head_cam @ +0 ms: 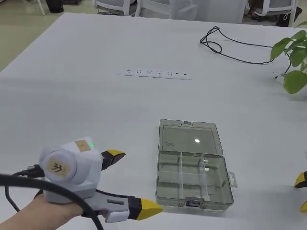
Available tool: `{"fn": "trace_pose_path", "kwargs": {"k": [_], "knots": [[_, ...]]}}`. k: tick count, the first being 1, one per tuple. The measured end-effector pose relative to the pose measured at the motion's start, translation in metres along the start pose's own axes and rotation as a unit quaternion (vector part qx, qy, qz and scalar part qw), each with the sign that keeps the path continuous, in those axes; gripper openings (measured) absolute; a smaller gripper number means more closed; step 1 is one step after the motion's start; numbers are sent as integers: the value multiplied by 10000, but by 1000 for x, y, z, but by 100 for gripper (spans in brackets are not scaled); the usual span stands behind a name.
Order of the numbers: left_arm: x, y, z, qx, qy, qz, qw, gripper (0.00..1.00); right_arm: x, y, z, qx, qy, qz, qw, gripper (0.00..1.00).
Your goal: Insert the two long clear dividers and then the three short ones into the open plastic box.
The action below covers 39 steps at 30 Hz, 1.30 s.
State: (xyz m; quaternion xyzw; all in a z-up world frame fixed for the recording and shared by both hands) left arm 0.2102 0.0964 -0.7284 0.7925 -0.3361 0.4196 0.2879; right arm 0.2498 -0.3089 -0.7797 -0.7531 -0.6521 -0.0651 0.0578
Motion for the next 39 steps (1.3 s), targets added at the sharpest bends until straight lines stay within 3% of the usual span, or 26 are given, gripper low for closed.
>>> {"fn": "trace_pose_path", "kwargs": {"k": [5,9,11,16,18,20,22,24,27,35,39], "knots": [[-2,-1,-1,66,22,-74,9999,93,2,-3,0,-100,154,338,9993,32],[-4,1,0,45,-2,-96,9999,93,8,-7,-3,-174,273,408,9986,32],[-5,0,0,80,-40,-186,9998,93,14,-8,-5,-204,504,663,9963,32],[-6,-2,2,153,-49,-371,9992,92,30,-8,-14,-398,829,737,9930,32],[-5,-1,3,192,-100,-702,9973,91,40,-8,-19,-502,983,680,9916,32],[0,-1,6,139,-22,-996,9949,91,53,-8,-24,-647,1168,696,9886,32],[5,1,9,91,-60,-1274,9918,90,63,-6,-24,-744,1338,599,9864,32],[13,4,13,-43,-8,-1345,9909,89,68,-5,-23,-788,1418,535,9853,32],[21,7,17,-137,31,-1424,9897,87,94,-5,-35,-933,1620,323,9818,32],[41,14,38,-462,-108,-1884,9809,73,150,-9,-63,-1258,1915,-272,9730,32],[49,21,49,-668,-86,-2282,9713,64,172,-12,-69,-1366,2000,-711,9676,32]]}}
Point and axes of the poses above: the centre of the closed fingertips' face, and the gripper's own axes: z roughly forward along the fingers, y roughly to its right, x roughly out of its top, the point moved 7 cm from there along -z, roughly backward along the fingers, and after that the axes turned 1 degree about x, right-handed, at the moved point
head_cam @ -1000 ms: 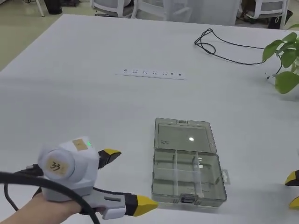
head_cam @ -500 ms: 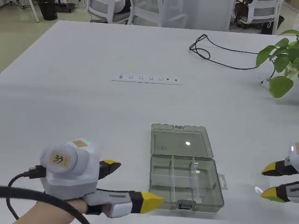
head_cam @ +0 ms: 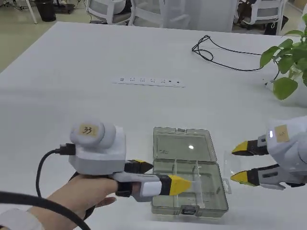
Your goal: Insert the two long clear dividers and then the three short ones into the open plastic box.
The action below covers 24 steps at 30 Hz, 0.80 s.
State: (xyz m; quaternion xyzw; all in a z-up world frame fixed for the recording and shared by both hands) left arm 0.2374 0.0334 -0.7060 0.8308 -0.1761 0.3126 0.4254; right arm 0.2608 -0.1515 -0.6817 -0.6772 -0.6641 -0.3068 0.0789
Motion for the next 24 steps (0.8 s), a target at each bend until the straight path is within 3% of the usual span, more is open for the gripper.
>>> {"fn": "trace_pose_path", "kwargs": {"k": [4,9,14,18,20,24], "knots": [[2,6,8,-164,91,-527,9984,52,26,-6,3,-36,89,-335,9994,32],[2,7,17,-281,122,-793,9964,40,45,-12,10,22,182,-563,9982,32],[0,12,22,-401,102,-1064,9935,26,56,-18,15,82,259,-709,9971,32],[0,15,23,-504,130,-1174,9917,5,61,-23,18,115,274,-764,9966,32],[0,17,23,-546,117,-1192,9913,0,61,-23,18,119,263,-794,9964,32],[0,18,23,-582,71,-1203,9910,0,62,-25,18,149,244,-793,9964,32]]}}
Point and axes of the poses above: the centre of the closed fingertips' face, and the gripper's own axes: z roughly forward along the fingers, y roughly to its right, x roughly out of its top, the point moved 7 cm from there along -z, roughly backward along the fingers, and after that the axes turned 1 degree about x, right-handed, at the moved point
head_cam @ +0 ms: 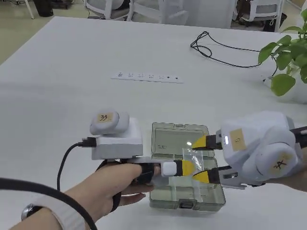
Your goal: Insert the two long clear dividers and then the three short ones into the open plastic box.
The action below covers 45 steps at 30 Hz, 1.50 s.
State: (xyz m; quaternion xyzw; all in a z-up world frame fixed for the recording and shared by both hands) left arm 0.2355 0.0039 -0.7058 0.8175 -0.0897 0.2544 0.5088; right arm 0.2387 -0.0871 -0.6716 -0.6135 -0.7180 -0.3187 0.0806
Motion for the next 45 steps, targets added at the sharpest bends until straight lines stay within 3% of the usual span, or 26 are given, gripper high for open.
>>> {"fn": "trace_pose_path", "kwargs": {"k": [9,11,12,13,14,17,20,23,24,25,26,27,31,32,35,39,45], "knots": [[0,1,-2,-53,37,4,10000,0,2,0,-2,-29,31,-170,9998,33],[1,3,-4,-135,33,192,9997,0,4,2,-3,-33,188,12,9998,42],[2,4,-4,-171,43,324,9993,0,6,3,-6,111,388,391,9984,46],[2,4,-5,-189,0,439,9989,0,8,8,-11,111,505,509,9974,46],[1,3,-6,-173,-88,759,9969,0,8,10,-12,82,534,542,9971,46],[-2,3,-9,-246,-225,1471,9886,0,9,17,-22,366,726,938,9923,41],[-5,4,-12,-371,-346,2049,9775,0,9,19,-30,887,816,1171,9858,30],[-7,5,-14,-476,-360,2425,9683,0,8,18,-32,1197,714,1192,9830,26],[-7,6,-14,-495,-353,2423,9683,0,8,18,-32,1225,660,1124,9839,23],[-7,8,-15,-600,-318,2601,9632,0,8,16,-32,1353,623,1107,9826,21],[-7,9,-16,-648,-301,2656,9614,0,8,16,-32,1435,618,1143,9811,19],[-7,11,-16,-741,-288,2837,9556,0,7,16,-32,1562,633,1182,9786,18],[-7,19,-19,-982,-182,3180,9428,0,9,13,-30,1876,636,1189,9730,14],[-8,20,-20,-999,-196,3206,9417,0,10,11,-30,1990,627,1208,9705,11],[-9,21,-21,-1047,-268,3440,9327,0,13,9,-30,2150,571,1227,9672,5],[-10,19,-21,-1038,-324,3564,9280,0,15,4,-30,2340,497,1229,9631,3],[-10,17,-20,-940,-329,3536,9301,0,16,5,-27,2349,441,1237,9631,2]]}}
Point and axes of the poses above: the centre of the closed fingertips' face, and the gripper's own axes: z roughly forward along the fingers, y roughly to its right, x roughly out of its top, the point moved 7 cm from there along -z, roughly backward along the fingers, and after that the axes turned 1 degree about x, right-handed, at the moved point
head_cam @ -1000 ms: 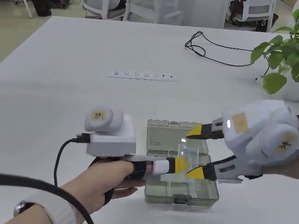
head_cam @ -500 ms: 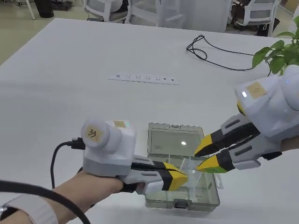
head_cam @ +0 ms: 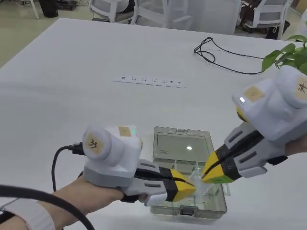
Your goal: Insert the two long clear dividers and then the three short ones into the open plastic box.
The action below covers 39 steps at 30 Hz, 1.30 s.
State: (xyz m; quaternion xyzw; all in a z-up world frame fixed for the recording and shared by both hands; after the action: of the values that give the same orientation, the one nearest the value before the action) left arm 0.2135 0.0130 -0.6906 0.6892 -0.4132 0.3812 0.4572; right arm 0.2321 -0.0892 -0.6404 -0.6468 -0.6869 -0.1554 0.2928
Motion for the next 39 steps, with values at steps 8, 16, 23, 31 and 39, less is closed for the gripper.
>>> {"fn": "trace_pose_path", "kwargs": {"k": [8,16,23,31,39], "knots": [[-7,-7,-1,353,-184,78,9992,20,-4,10,-3,-159,-160,102,9997,2],[-19,-16,-10,829,-421,162,9955,57,-26,27,-10,-618,-775,183,9949,2],[-28,-28,-22,1373,-557,128,9889,91,-46,36,-2,-697,-1296,82,9891,2],[-40,-38,-42,1746,-659,110,9824,100,-58,44,8,-624,-1524,114,9863,2],[-46,-37,-51,1871,-611,20,9804,100,-57,44,14,-561,-1595,119,9855,2]]}}
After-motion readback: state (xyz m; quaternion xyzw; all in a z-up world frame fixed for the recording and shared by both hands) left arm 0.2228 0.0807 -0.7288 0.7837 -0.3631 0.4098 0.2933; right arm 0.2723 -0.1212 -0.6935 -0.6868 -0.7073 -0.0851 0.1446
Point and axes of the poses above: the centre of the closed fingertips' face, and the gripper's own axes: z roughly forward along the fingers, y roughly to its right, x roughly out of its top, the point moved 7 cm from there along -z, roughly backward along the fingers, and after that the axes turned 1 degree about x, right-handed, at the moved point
